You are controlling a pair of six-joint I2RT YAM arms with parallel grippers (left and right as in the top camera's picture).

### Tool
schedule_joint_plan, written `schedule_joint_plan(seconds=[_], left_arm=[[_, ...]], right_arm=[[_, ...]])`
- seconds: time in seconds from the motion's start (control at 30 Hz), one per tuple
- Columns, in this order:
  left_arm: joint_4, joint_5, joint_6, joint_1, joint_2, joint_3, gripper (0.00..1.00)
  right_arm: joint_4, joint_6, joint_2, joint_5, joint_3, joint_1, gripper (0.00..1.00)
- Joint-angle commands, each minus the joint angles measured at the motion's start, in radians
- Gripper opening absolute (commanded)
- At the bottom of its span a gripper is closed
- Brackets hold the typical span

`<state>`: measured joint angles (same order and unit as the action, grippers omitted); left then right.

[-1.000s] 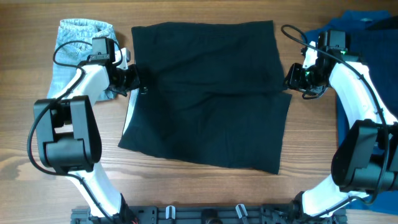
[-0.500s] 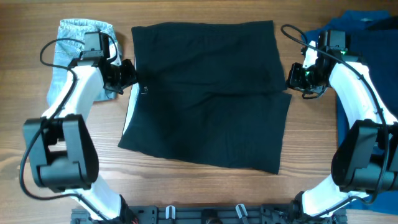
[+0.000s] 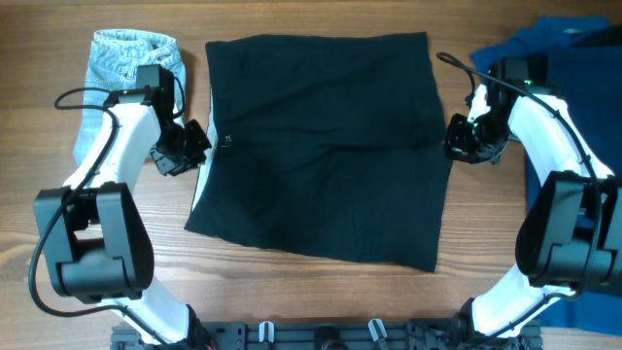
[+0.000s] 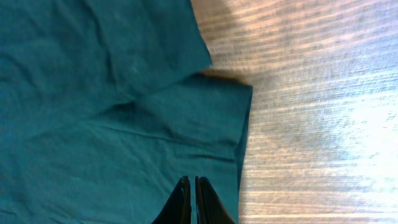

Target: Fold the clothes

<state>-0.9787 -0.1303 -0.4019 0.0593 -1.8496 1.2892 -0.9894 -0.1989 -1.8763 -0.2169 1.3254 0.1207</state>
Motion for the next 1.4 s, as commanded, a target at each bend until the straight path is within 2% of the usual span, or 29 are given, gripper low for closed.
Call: schedule_joint_plan(seconds=[0.0,0.23,0.5,0.63,0.87,1.07,1.27,1.3,1.33,1.37], left_arm=[[-0.031,0.069,-0.045,-0.002,0.026,0.005,0.10],[-0.086,0.068,-0.064,-0.014,0.112,-0.035,0.06],[-0.035,0.068,-0.130,-0.066,0.332,-0.194,0.07],[-0.007,0.061,-0.130,-0.096,0.419,-0.231,0.15],[0.039,0.060,-0.131,-0.121,0.396,-0.231,0.31],[0.073,0.061,-0.130,-0.121,0.394,-0.231,0.42],[0.083,0.061,-0.130,-0.121,0.394,-0.231,0.46],[0.083,0.061,-0.130,-0.121,0.394,-0.231,0.47],[0.083,0.061,-0.130,-0.121,0.394,-0.231,0.48],[0.083,0.061,-0.130,-0.121,0.394,-0.231,0.48]], right_arm=[[-0.036,-0.066,-0.016,-0.002,-0.011,0.000,0.05],[-0.150,-0.152,0.005,-0.003,-0.021,0.000,0.04],[-0.140,-0.173,0.154,-0.047,-0.190,0.000,0.04],[-0.175,-0.231,0.348,-0.047,-0.269,0.000,0.04],[-0.196,-0.371,0.595,-0.049,-0.455,0.000,0.11],[-0.163,-0.418,0.644,-0.214,-0.624,0.000,0.16],[-0.026,-0.562,0.643,-0.209,-0.758,0.000,0.22],[-0.009,-0.582,0.643,-0.185,-0.759,0.000,0.24],[0.003,-0.591,0.643,-0.167,-0.759,0.000,0.34],[0.010,-0.590,0.643,-0.155,-0.759,0.000,0.61]])
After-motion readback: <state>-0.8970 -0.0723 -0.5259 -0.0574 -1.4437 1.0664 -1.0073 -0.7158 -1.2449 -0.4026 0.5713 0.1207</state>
